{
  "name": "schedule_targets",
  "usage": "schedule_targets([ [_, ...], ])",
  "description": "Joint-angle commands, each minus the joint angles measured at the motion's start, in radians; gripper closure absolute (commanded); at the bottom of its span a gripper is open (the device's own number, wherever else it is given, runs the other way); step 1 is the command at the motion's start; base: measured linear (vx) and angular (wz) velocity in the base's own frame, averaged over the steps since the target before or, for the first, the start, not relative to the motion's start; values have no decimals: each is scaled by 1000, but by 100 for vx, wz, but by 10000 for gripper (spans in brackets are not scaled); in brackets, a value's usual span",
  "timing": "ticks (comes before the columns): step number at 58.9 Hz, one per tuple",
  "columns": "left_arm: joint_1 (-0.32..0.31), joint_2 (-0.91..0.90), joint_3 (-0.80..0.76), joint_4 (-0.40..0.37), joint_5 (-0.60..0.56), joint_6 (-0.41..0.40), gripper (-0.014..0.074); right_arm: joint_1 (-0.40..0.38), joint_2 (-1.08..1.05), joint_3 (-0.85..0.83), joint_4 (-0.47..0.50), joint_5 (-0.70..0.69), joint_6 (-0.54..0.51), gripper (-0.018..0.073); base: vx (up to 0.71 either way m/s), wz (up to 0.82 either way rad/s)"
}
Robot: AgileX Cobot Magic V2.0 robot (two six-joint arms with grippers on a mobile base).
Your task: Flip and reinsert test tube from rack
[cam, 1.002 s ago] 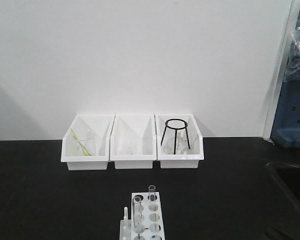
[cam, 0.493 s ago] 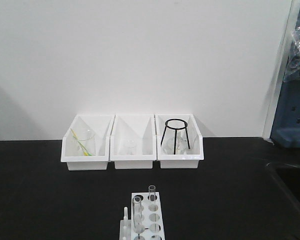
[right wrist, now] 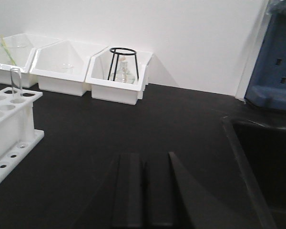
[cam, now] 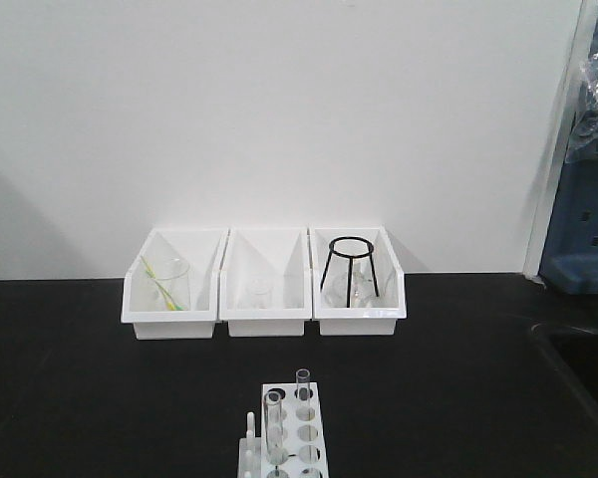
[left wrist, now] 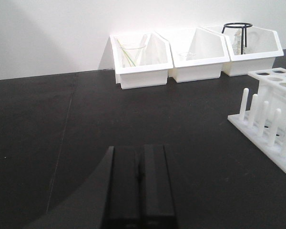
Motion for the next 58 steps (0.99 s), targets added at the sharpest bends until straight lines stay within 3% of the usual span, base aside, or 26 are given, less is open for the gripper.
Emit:
schedule_targets([
  [1,0,-7,-4,-5,-81,-9,602,-21,-85,32,2,-98,17,570,0,0],
  [10,0,-7,-4,-5,-81,-9,602,-19,-220,60,1,-43,20,570,0,0],
  [58,0,-7,-4,-5,-80,-9,602,-18,-215,60,-4,-40,20,570,0,0],
])
